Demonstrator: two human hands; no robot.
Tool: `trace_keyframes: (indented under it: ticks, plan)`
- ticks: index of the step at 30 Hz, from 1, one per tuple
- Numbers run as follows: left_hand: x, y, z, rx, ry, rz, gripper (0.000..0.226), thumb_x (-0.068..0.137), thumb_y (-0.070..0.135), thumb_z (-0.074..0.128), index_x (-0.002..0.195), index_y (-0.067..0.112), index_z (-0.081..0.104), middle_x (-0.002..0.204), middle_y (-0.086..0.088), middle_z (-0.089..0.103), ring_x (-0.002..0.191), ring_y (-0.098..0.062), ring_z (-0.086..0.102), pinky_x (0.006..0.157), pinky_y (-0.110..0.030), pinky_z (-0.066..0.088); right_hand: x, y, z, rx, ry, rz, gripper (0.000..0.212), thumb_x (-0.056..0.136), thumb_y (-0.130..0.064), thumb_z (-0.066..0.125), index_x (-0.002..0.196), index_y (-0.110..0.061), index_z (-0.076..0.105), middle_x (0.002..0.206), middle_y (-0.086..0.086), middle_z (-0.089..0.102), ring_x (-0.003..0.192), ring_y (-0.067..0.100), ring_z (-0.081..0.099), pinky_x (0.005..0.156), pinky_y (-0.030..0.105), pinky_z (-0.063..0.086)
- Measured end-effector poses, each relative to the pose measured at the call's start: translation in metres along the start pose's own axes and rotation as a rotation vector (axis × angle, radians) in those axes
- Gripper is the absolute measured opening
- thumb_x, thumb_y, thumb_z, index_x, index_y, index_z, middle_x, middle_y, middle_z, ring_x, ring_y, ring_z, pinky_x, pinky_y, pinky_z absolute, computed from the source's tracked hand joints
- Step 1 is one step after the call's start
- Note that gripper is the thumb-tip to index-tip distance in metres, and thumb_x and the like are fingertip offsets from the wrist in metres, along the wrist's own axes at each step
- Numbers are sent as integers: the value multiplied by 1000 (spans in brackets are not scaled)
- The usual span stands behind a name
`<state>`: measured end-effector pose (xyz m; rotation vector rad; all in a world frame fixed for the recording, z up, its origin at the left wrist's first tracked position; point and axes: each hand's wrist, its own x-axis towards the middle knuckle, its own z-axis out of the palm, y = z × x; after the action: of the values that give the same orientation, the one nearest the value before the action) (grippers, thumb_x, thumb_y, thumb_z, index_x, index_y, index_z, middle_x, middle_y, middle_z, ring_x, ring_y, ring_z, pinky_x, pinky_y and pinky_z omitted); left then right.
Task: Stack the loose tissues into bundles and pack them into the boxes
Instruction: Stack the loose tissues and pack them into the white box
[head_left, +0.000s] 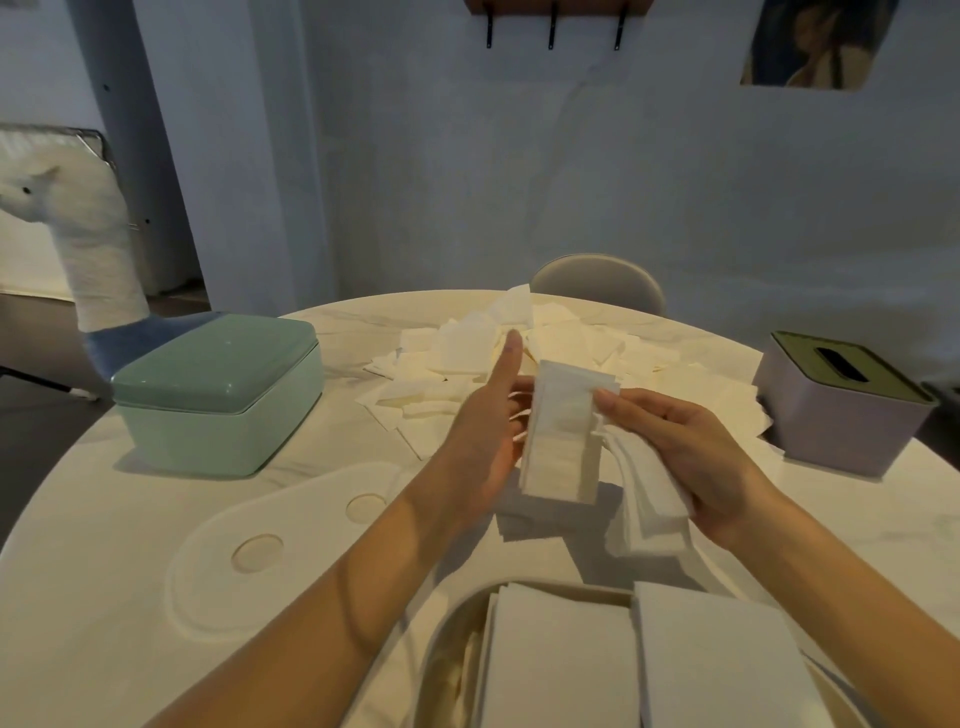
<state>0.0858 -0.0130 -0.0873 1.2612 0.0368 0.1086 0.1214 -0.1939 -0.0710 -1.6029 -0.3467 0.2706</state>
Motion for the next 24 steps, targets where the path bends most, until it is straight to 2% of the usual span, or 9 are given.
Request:
trace_keyframes:
  ticks: [2,6,8,12,14,16,18,21,24]
  plan:
    - [0,-9,3,-78,-105,-77,92,73,89,57,143,30,52,134,-7,68,123,-32,66,109,-58,48,-2,0,1,12,-19,-5,30,75,-41,79,96,-20,80,103,6,77,95,32,74,80,42,62]
    - [-9,-15,16,35,-39,-97,46,100,54,54,125,18,66,115,-9,77,109,-27,73,104,-47,54,-3,6,4,-111,104,-84,26,80,-47,78,95,-26,79,97,-8,77,93,23,72,80,38,59]
    - [-8,-22,18,25,15,-111,40,103,44,56,130,15,64,117,-10,76,111,-29,72,105,-48,53,0,8,4,-251,184,-142,27,83,-55,72,100,-34,75,99,-17,72,96,15,67,79,32,54]
    - [-6,-28,16,-103,59,-168,37,103,41,57,133,19,62,121,-10,74,114,-30,69,104,-50,53,2,2,0,-217,194,-71,42,84,-63,65,112,-32,69,108,-9,70,101,18,66,85,37,56]
    - [-9,-28,18,-139,24,-186,29,105,38,54,126,22,67,117,-10,75,107,-28,71,94,-45,58,2,-4,-3,-141,160,-1,47,82,-65,64,113,-31,70,107,-4,74,100,23,70,89,44,59]
    - [-12,-28,20,-147,-15,-204,25,105,40,54,118,26,71,115,-9,76,105,-28,70,96,-46,57,1,-8,-2,-66,121,56,49,81,-67,64,114,-31,70,106,-2,75,98,26,73,89,47,60]
    - [-16,-28,26,-121,-37,-209,25,105,42,53,116,27,70,112,-6,77,108,-26,70,102,-47,54,0,-8,2,-87,128,27,49,82,-69,61,112,-31,71,103,-3,76,96,25,73,88,45,61]
    - [-16,-33,37,-114,-70,-250,42,105,53,46,128,24,66,119,-8,75,115,-27,68,108,-47,50,-1,1,10,-228,223,-139,45,89,-68,54,109,-31,69,102,-10,72,96,16,69,83,34,57]
    - [-17,-36,44,-190,-93,-256,48,105,55,41,130,22,65,123,-15,72,114,-31,68,103,-48,55,0,6,13,-397,272,-226,43,94,-65,48,114,-29,62,104,-16,65,94,8,62,73,22,46]
